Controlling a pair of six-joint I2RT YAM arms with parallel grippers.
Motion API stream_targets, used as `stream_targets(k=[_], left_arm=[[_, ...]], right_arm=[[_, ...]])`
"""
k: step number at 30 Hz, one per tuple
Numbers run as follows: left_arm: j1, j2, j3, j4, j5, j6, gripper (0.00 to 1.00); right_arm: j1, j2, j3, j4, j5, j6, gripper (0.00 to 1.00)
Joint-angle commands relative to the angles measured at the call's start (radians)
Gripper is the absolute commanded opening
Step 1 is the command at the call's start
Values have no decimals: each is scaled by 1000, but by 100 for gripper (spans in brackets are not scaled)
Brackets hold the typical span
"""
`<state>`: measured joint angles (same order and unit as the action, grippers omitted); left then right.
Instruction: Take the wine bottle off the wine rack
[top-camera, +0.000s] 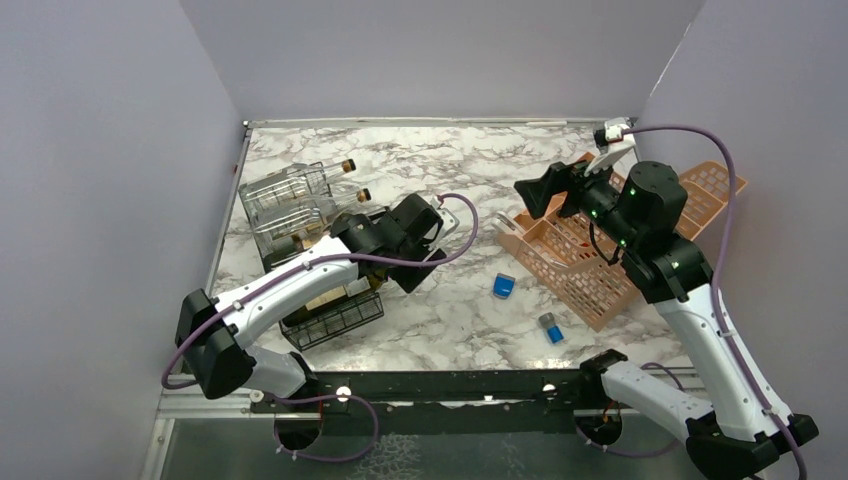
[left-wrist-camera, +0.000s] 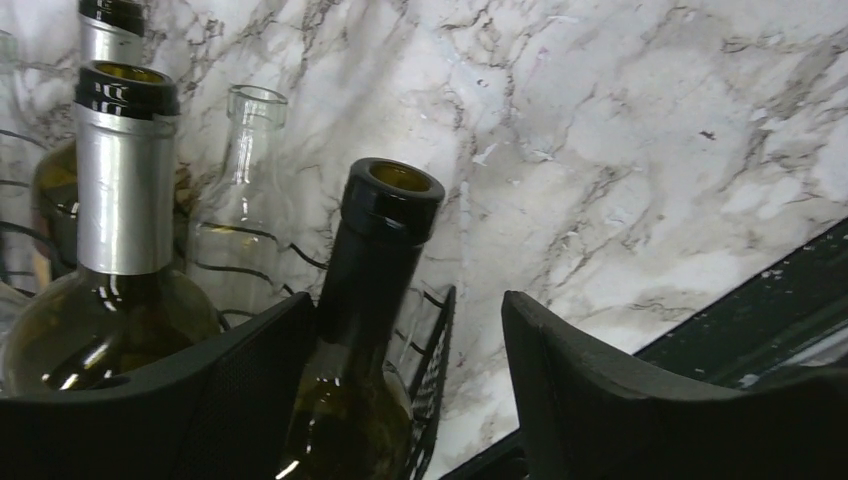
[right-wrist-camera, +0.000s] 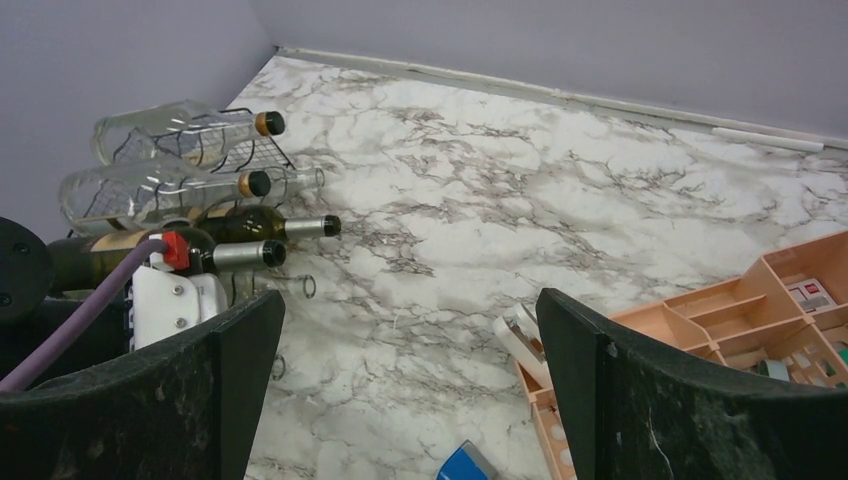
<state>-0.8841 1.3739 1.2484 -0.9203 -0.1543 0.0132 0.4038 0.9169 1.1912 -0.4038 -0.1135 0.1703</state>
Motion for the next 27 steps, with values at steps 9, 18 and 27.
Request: stream_targets(k=[9, 18, 27], left_arm=[[-13, 33, -1, 72, -155, 100, 66], [-15, 65, -35, 122, -221, 143, 67], [-23, 89, -82, 155, -308, 158, 60]], right_arm=[[-6, -17, -27, 34, -13, -7, 100], [-6, -17, -34, 35, -3, -11, 100], [-5, -23, -44, 37, 6, -13, 100]])
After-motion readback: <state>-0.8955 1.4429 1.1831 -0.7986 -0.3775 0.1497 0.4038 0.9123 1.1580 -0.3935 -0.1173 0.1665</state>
